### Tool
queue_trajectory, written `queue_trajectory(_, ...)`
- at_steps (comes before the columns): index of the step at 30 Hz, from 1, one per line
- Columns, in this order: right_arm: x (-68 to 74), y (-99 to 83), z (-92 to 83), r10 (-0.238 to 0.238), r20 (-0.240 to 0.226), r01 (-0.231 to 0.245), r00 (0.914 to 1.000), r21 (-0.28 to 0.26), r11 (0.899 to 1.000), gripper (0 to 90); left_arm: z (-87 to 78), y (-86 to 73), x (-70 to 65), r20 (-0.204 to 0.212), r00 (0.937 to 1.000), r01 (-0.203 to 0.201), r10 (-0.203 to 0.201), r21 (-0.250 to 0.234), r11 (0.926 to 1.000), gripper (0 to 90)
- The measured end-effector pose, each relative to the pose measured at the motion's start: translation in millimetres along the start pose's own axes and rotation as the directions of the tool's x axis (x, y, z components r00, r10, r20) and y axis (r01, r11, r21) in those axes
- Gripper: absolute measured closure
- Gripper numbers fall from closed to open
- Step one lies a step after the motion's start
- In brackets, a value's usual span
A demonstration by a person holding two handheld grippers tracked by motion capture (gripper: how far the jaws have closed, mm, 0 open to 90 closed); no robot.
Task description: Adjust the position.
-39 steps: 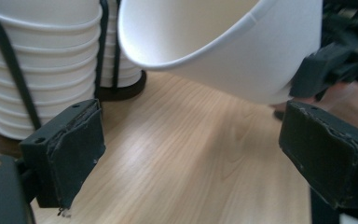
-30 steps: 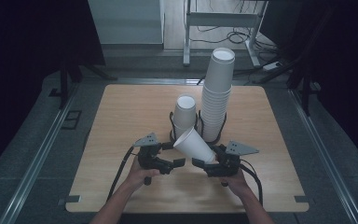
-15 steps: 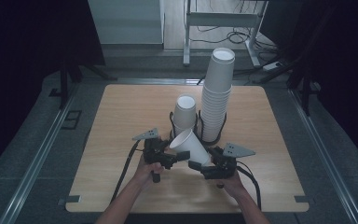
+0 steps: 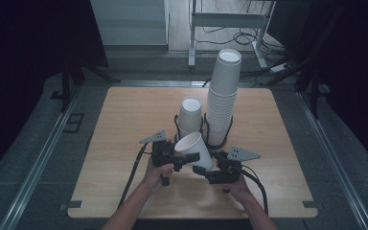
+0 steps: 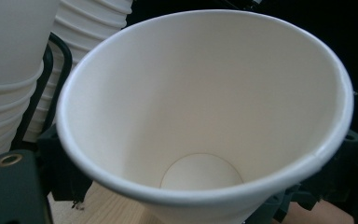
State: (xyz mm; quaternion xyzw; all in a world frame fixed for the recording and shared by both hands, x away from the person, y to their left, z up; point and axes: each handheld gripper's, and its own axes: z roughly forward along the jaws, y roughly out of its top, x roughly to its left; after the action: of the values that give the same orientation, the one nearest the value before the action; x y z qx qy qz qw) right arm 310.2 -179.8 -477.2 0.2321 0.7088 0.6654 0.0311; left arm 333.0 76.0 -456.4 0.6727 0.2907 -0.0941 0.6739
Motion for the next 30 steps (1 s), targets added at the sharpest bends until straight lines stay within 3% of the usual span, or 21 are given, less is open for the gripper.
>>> queue_trajectory(4,-0.1,0.8,0.4,0.001,-0.001,-0.001,1.0000,0.020,1.000,20.1,-1.5,-0.5,-0.4,-0.008,0.9996,-0.026,0.026,0.000,0.9997,13.4)
queue_trajectory(7,0.2,2.2,0.0,0.000,0.000,0.000,1.0000,0.036,0.999,13.5,-5.4,0.9,-0.8,-0.028,0.9983,-0.051,0.051,0.001,0.9987,13.5)
queue_trajectory(12,-0.9,2.3,-2.0,0.000,0.035,-0.002,0.9994,0.061,0.998,10.7,-13.8,4.5,-4.3,-0.070,0.9932,-0.093,0.093,0.011,0.9956,13.6)
queue_trajectory(18,0.4,3.2,-6.7,-0.004,0.056,0.001,0.9985,0.058,0.998,10.7,-27.1,8.2,-10.2,-0.147,0.9759,-0.157,0.162,0.046,0.9866,13.5)
queue_trajectory(25,3.8,1.9,-14.6,-0.030,0.098,0.024,0.9947,0.065,0.998,12.6,-48.2,9.6,-11.4,-0.225,0.9560,-0.180,0.189,0.057,0.9819,13.5)
queue_trajectory(27,5.2,1.6,-16.1,-0.042,0.117,0.034,0.9923,0.070,0.997,13.3,-54.1,9.5,-11.3,-0.252,0.9476,-0.186,0.196,0.063,0.9805,13.5)
queue_trajectory(30,6.9,1.1,-17.5,-0.059,0.142,0.048,0.9881,0.080,0.996,14.0,-61.1,8.1,-11.2,-0.302,0.9285,-0.201,0.216,0.082,0.9762,13.5)
